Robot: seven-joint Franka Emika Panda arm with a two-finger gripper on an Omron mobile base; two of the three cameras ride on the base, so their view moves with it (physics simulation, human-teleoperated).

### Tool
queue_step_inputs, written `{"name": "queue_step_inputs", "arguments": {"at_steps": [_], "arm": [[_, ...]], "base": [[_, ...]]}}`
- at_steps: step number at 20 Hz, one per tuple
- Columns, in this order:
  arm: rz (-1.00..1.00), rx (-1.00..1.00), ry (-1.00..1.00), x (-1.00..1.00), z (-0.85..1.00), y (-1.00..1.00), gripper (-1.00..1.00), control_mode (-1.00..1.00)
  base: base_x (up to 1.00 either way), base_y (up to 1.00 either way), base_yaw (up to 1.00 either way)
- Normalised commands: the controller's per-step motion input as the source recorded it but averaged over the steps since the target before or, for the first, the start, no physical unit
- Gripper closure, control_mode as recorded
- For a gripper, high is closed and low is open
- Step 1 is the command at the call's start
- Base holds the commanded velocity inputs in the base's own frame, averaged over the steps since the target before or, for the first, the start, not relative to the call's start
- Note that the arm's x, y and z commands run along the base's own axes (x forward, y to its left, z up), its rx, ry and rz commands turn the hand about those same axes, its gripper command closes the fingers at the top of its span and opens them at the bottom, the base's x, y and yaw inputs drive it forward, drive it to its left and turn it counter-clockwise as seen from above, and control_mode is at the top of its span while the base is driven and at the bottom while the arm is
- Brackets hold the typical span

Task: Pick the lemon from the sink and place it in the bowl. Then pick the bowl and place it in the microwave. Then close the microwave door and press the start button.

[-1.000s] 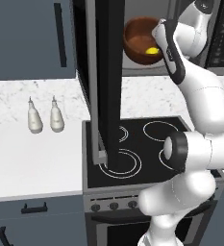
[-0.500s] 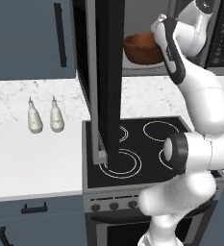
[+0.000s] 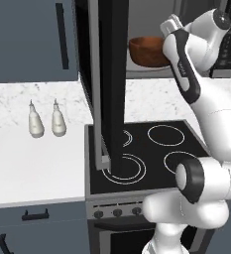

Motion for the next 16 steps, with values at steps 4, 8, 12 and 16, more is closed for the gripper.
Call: {"name": "queue_step_inputs", "arguments": {"at_steps": [4,8,12,16], "arm": [[0.0,0.02,-0.23,-1.0,0.0,0.0,-1.0,-1.0],[-0.01,0.01,-0.17,-1.0,-0.12,0.0,-1.0,-1.0],[-0.01,-0.03,-0.02,-0.67,-0.57,0.0,-1.0,-1.0],[0.0,-0.16,0.02,0.0,-0.46,0.0,-1.0,-1.0]], "base": [[0.0,0.0,0.0],[0.0,0.0,0.0],[0.0,0.0,0.0],[0.0,0.0,0.0]]}}
